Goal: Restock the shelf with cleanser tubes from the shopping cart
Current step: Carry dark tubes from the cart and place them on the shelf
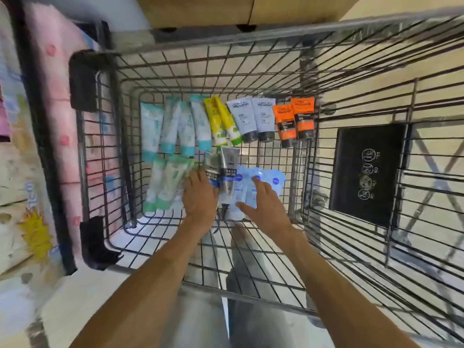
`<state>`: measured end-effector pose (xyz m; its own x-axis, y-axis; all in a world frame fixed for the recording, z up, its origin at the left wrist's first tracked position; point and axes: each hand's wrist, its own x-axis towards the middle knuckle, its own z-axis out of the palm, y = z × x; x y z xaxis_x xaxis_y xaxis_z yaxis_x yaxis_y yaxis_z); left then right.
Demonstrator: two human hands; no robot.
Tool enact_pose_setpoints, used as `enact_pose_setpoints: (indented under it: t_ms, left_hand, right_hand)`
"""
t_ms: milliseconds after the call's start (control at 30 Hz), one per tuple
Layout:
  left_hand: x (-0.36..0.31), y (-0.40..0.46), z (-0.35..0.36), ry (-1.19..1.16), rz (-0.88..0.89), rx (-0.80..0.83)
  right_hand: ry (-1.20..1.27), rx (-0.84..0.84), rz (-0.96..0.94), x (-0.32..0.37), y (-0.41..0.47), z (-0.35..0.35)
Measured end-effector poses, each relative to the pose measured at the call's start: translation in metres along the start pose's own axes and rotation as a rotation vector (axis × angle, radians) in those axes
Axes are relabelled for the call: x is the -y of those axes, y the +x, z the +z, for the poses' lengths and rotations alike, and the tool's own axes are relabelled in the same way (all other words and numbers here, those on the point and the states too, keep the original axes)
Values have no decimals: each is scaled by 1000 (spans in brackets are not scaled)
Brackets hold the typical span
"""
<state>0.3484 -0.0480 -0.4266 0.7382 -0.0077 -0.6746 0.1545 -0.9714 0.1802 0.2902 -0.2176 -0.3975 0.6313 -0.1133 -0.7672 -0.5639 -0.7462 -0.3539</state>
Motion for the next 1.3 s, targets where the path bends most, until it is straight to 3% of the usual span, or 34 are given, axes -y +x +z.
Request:
enact_pose_setpoints:
  t_ms: [400, 733, 1033, 1300]
  left_hand:
    - [46, -28, -57, -94, -9, -51]
    - [78, -24, -62, -251, -83, -101]
    - [85, -29, -62, -378, -106, -98]
    - [80, -40, -68, -387, -78, -147]
  right_hand:
    - [128, 49, 46, 28, 27, -16]
    - [393, 13, 212, 42, 83, 31]
    - [376, 14, 342, -2, 128, 77]
    - [459, 16, 238, 56, 25, 3]
